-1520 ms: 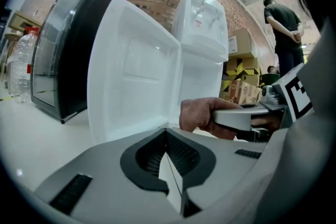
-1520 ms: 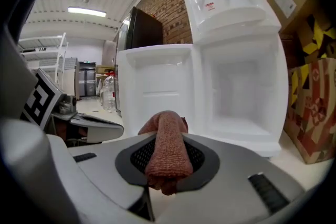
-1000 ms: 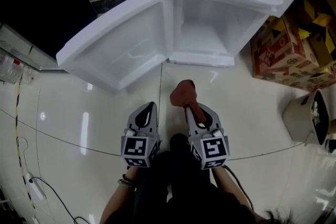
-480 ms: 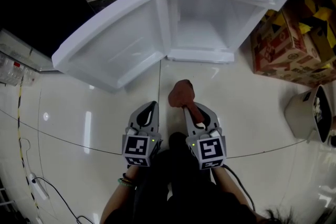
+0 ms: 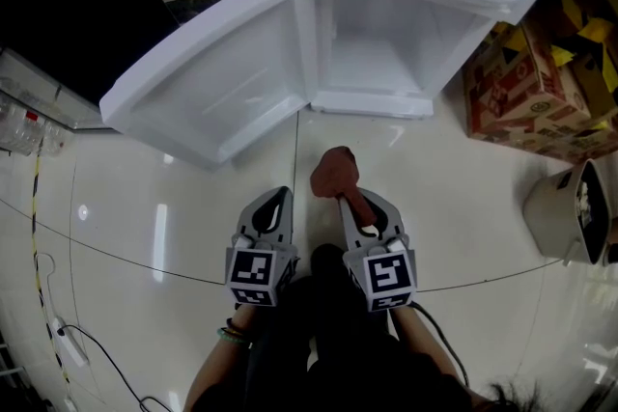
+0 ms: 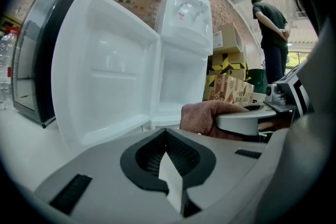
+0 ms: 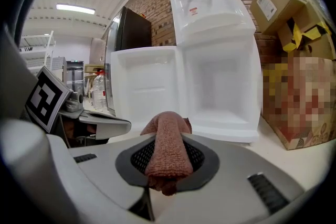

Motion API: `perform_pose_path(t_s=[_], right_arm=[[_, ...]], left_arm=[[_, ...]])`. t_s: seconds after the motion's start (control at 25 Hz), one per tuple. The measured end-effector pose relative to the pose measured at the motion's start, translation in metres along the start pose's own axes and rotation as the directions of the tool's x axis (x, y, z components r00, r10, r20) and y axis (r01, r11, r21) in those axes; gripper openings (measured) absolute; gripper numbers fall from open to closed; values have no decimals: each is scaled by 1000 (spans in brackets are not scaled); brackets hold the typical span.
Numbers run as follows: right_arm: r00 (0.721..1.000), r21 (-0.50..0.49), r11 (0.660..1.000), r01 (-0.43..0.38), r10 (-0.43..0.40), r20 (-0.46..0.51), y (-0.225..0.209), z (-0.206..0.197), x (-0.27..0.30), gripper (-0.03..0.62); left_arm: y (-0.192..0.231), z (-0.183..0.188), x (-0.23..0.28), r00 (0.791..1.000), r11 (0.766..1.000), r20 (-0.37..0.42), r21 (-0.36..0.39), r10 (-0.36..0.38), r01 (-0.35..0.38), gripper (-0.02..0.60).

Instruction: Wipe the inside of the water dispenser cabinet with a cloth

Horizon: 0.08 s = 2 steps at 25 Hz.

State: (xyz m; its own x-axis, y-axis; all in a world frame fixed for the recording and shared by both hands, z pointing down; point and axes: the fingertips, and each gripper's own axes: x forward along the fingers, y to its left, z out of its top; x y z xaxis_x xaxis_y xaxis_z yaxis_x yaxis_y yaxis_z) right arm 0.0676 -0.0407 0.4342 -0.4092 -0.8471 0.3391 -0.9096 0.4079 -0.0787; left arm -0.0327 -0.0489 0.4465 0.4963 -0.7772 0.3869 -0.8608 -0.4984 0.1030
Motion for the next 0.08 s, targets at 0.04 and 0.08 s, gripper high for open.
perform_pose_path(t_s=[0.04, 0.08], right_arm=[[1000, -2, 1000, 1, -1, 1, 0, 0, 0, 69], [1000, -4, 1000, 2, -2, 1, -1, 0, 1, 69]], left_arm=[[0, 0, 0, 1000, 1000, 0, -2, 0, 0, -21], [1, 0, 0, 1000, 1000, 0, -4, 0, 0, -21]])
